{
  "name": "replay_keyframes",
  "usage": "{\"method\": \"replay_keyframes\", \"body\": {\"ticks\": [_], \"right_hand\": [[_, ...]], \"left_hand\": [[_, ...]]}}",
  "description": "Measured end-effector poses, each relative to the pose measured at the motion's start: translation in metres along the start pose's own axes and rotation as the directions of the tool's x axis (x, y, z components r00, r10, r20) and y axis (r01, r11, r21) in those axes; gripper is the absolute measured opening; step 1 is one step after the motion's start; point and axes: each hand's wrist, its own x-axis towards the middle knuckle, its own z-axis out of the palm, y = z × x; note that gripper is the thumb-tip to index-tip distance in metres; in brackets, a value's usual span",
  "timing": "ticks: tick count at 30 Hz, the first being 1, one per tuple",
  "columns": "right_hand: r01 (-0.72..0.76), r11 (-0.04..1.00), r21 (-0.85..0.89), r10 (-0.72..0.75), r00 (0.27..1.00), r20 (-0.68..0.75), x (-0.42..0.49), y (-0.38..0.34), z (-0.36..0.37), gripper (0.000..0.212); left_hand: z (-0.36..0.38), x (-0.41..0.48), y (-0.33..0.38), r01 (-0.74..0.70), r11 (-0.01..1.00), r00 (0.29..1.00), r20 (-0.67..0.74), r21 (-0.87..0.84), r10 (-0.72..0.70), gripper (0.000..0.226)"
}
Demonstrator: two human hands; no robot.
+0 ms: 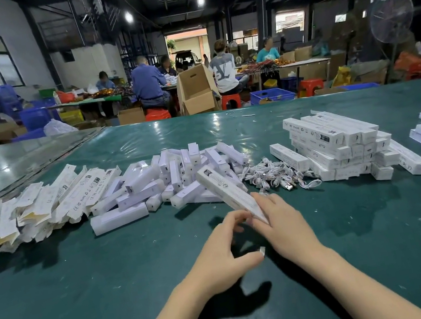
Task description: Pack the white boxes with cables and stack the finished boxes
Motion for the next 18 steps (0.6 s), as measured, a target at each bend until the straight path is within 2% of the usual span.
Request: {"method": "replay_keyframes", "body": {"ticks": [2, 4, 6, 8, 10, 12, 16, 18], "right_hand": [[0.001, 0.988, -0.158, -0.012, 0.997, -0.074, 0.000, 0.007, -0.006, 0.037], [-0.040, 0.985, -0.169, -0.001, 0.971, -0.238, 0.005, 0.012, -0.013, 0.027], [-0.158, 0.987, -0.032, 0.130, 0.896, -0.424, 0.012, 0.016, -0.024, 0.021], [-0.235, 0.956, 0.174, 0.293, 0.779, -0.554, 0.024, 0.022, -0.039, 0.020], [-0.248, 0.907, 0.341, 0.415, 0.671, -0.614, 0.039, 0.029, -0.061, 0.019], [-0.234, 0.891, 0.389, 0.446, 0.616, -0.650, 0.056, 0.039, -0.088, 0.015], [-0.358, 0.920, 0.157, 0.370, 0.667, -0.646, 0.084, 0.059, -0.134, 0.017], [-0.484, 0.875, 0.005, 0.414, 0.741, -0.529, 0.092, 0.072, -0.147, 0.026]], "left_hand": [[0.000, 0.001, -0.001, 0.023, 1.000, 1.000, -0.002, 0.000, -0.023, 0.056], [-0.001, 0.002, -0.002, 0.068, 0.996, 0.996, -0.053, -0.063, -0.071, 0.052], [-0.002, 0.003, -0.002, 0.097, 0.987, 0.990, -0.091, -0.127, -0.109, 0.047], [-0.002, 0.004, -0.002, 0.110, 0.983, 0.988, -0.095, -0.150, -0.125, 0.044], [-0.002, 0.004, -0.003, 0.115, 0.981, 0.988, -0.089, -0.156, -0.130, 0.042], [-0.002, 0.004, -0.005, 0.112, 0.981, 0.988, -0.090, -0.161, -0.128, 0.038], [-0.003, 0.005, -0.005, 0.127, 0.978, 0.987, -0.082, -0.163, -0.142, 0.039], [-0.003, 0.005, -0.004, 0.143, 0.975, 0.984, -0.081, -0.170, -0.159, 0.039]]}}
